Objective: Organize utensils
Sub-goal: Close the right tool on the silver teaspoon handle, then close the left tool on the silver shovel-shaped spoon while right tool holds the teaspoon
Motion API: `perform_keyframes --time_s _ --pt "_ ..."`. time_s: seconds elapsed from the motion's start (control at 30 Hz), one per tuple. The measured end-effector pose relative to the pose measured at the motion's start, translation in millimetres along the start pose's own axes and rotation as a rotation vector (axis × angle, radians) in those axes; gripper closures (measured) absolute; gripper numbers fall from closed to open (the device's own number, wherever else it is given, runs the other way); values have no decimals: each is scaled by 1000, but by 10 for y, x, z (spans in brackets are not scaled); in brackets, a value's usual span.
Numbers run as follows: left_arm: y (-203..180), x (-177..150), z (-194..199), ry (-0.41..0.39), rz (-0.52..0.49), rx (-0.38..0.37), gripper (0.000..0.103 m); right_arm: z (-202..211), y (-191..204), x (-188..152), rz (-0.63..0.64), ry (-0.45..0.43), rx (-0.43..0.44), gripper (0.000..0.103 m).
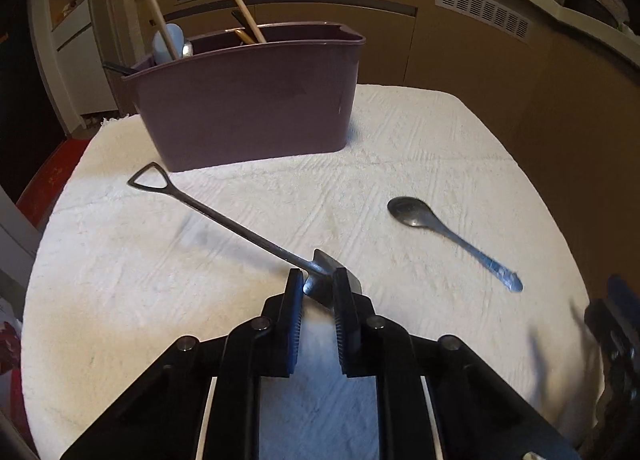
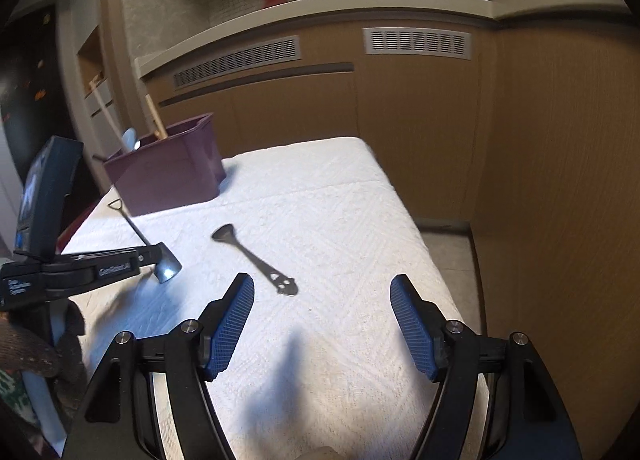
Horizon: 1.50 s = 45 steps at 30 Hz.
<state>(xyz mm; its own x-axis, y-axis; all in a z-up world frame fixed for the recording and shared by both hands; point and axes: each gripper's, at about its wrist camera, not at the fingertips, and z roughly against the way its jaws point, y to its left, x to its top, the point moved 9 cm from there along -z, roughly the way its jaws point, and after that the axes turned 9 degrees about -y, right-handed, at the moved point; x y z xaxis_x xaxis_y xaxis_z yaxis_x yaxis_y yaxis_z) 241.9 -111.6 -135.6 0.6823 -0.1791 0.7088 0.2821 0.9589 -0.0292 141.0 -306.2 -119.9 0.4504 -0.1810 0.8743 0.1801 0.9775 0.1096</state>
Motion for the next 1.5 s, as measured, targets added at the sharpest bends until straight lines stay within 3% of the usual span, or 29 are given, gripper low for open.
perform_keyframes --time_s 0.1,0.27,0.4,0.5,0.53,0.8,0.87,0.93,1.1,1.37,1.4,1.47,1.5 --pt "258 -217 166 36 3 5 93 -43 208 69 62 22 88 32" --pt "755 -531 371 107 98 0 92 -276 680 166 193 103 248 32" --pt "1029 -680 553 116 185 -13 71 -655 1002 154 288 156 323 34" --pt "1091 -706 649 104 203 -34 64 -1019 1097 76 285 235 334 55" --pt "1097 -710 669 104 206 -44 61 -1124 1121 57 276 257 336 58" --pt "942 -705 634 114 199 -101 49 -1513 1168 -47 272 296 297 61" --pt "927 -714 607 120 199 -107 49 -1506 1164 -60 282 293 295 61" --pt "916 -729 591 128 199 -108 49 -1503 1141 -59 289 290 274 74" --pt "909 -716 617 131 197 -103 46 -1363 1053 -49 287 291 262 76" --pt "698 -711 509 173 178 -117 41 -550 806 -14 207 242 260 77" --pt "667 -694 495 175 179 -116 41 -459 778 -41 214 241 250 79" --pt "600 -655 479 178 181 -124 41 -378 739 -121 226 258 231 94" --pt "573 -636 478 176 173 -122 41 -378 719 -176 232 276 223 94"
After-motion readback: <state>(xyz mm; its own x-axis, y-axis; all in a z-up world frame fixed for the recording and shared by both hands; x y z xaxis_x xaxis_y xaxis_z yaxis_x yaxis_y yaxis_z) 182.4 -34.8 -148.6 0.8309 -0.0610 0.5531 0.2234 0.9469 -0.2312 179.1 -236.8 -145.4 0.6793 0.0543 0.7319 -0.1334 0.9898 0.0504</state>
